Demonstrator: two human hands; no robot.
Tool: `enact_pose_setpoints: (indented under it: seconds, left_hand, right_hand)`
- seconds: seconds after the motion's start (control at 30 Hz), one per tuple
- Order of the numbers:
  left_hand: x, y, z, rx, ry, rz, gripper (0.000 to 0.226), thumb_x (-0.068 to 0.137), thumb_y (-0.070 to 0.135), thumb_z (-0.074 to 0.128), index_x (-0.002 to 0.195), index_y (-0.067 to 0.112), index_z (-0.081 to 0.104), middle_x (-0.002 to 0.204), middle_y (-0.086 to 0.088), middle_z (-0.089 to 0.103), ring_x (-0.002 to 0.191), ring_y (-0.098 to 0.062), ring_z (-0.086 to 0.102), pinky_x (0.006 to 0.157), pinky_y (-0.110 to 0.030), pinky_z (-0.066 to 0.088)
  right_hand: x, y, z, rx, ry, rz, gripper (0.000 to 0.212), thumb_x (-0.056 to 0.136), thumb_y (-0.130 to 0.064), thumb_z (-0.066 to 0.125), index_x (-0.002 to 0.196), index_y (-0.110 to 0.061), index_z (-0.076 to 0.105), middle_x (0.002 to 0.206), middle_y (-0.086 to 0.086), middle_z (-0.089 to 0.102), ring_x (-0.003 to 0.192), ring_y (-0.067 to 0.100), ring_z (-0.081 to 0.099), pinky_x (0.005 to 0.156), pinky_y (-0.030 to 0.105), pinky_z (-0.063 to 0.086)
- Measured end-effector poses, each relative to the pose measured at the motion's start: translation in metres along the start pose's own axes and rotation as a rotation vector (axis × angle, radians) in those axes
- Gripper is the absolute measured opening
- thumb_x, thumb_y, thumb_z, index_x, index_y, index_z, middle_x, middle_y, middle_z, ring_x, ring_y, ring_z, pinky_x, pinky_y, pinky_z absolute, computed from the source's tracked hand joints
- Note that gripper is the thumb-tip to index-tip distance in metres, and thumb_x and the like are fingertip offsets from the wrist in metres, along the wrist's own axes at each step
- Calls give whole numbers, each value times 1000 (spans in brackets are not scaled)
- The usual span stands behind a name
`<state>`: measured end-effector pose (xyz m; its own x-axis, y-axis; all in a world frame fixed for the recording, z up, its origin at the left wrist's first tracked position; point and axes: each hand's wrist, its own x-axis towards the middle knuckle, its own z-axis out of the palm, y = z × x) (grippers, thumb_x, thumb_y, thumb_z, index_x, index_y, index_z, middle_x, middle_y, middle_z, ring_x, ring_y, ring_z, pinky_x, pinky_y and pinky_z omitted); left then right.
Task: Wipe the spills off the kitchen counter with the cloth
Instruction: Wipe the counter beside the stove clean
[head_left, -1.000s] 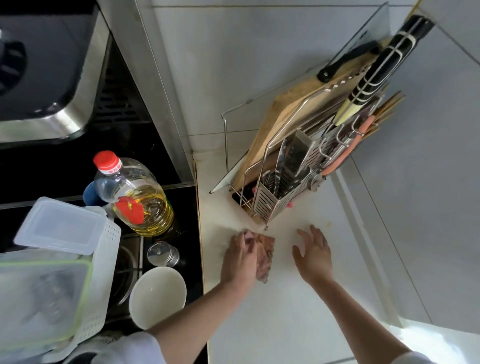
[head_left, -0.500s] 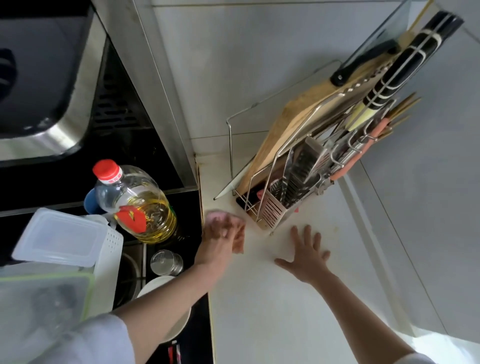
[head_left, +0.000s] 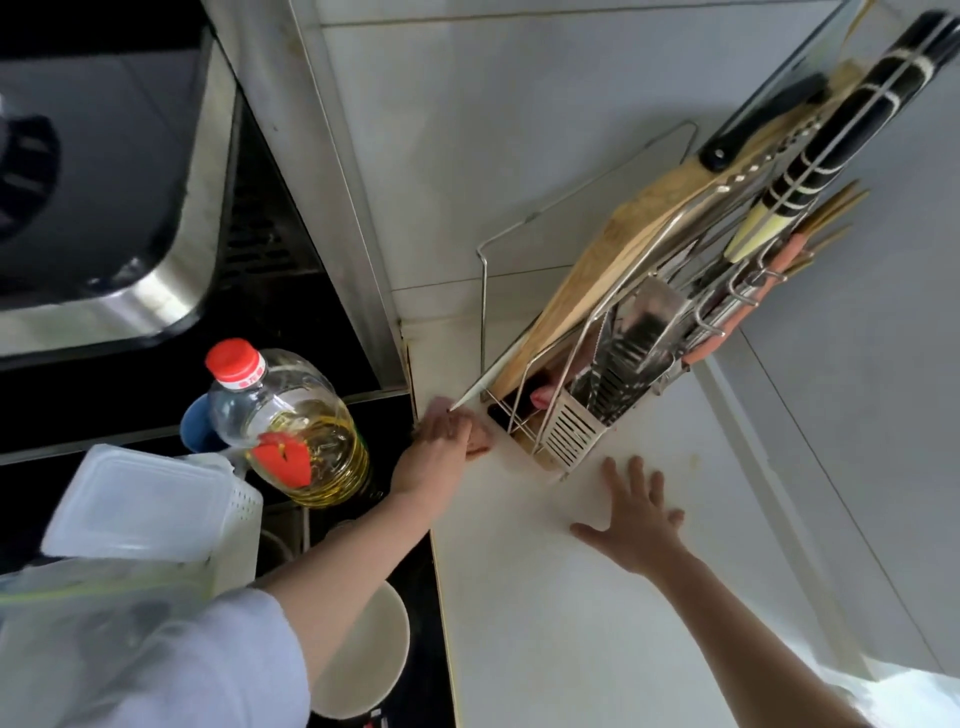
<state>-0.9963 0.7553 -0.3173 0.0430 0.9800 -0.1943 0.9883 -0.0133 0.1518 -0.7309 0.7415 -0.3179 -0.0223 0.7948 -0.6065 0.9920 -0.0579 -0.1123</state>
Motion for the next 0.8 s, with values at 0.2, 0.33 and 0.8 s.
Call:
enact_pose_setpoints:
  seconds: [0.2, 0.33, 0.8]
  left_hand:
    - [87, -27, -8, 103, -63, -102, 62, 100, 11, 37, 153, -1, 8, 154, -26, 19, 142, -45, 25, 117, -49, 25]
    - [123, -36, -2, 107, -70, -142, 68, 92, 11, 46, 149, -9, 14, 148, -31, 28, 139, -48, 25, 117, -53, 18]
    - [122, -25, -27, -69, -118, -244, 53, 99, 5, 31, 144, -17, 15, 144, -42, 29, 135, -54, 29, 111, -64, 22]
  right_hand:
    - [6, 4, 7, -45, -2, -16, 109, 81, -75, 52, 153, -31, -17, 159, 7, -31, 148, 39, -19, 112, 63, 18]
    - [9, 4, 7, -50, 7, -19, 108, 82, -75, 50, 153, -30, -18, 159, 7, -32, 148, 38, -20, 113, 62, 18]
    - [8, 3, 8, -42, -3, -1, 110, 81, -75, 50, 152, -30, -21, 158, 6, -34, 147, 37, -22, 113, 61, 17]
